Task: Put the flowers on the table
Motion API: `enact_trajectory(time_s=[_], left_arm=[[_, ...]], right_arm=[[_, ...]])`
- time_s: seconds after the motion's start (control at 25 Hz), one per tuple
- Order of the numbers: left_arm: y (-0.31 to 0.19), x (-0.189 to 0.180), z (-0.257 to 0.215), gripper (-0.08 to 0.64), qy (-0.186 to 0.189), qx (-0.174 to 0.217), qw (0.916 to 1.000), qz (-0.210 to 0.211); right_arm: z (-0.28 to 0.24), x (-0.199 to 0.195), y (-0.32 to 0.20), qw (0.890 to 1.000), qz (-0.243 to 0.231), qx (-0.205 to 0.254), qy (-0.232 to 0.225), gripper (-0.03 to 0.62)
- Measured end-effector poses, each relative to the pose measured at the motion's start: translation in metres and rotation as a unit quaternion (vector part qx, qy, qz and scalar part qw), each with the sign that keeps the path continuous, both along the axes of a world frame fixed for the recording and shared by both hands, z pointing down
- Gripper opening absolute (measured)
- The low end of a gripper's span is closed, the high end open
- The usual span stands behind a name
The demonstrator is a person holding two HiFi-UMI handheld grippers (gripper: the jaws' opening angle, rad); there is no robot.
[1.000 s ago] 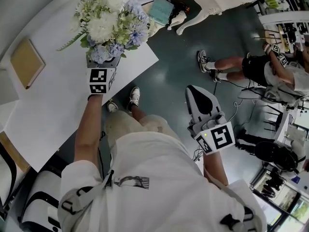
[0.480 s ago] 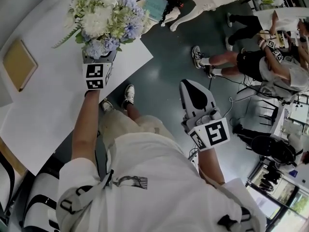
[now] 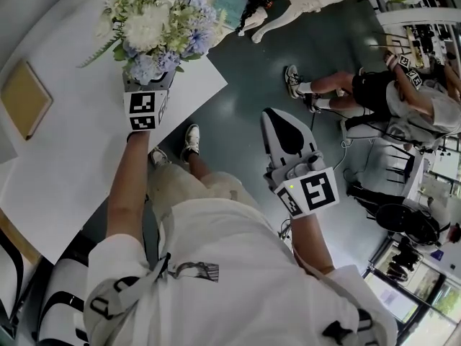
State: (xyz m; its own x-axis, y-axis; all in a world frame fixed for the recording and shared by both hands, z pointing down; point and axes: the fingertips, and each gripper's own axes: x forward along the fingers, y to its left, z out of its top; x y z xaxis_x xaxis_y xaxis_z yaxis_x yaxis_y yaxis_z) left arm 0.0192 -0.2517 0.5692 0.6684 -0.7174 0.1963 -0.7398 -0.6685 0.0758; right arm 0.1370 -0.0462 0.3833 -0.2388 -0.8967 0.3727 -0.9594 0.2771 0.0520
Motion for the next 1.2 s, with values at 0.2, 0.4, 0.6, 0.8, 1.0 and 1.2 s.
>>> enact_trajectory(time_s=[0.2,0.4,0.6,0.8,1.0,1.2], left_arm=[[0.001,0.0,-0.003,0.393,0.004,0.005,1.0,0.001],[0.002,-0.001,-0.006,0.393,0.003,0.007,1.0,0.006],[0.002,0.0,-0.006,0.393,0.006,0.01,0.9999,0.008],[0.002,0.002,-0.006,0.393,0.005,0.01,0.9998,0.016],[0.003,0.002,-0.006,0.393,0.002,0.004,0.9998,0.017],[0.004,0.002,-0.004,0.393,-0.005,-0.004,0.9998,0.021]], right_arm=[[0.0,0.002,0.002,1.0,0.004,-0.003,-0.001,0.009],[0.0,0.002,0.007,1.0,0.008,-0.01,-0.008,0.01],[0.004,0.004,0.011,1.0,0.016,-0.012,-0.015,0.009],[0.005,0.004,0.014,0.999,0.022,-0.01,-0.025,0.009],[0.004,0.003,0.019,0.999,0.028,-0.01,-0.029,0.009],[0.002,0.001,0.023,0.999,0.034,-0.008,-0.029,0.01]])
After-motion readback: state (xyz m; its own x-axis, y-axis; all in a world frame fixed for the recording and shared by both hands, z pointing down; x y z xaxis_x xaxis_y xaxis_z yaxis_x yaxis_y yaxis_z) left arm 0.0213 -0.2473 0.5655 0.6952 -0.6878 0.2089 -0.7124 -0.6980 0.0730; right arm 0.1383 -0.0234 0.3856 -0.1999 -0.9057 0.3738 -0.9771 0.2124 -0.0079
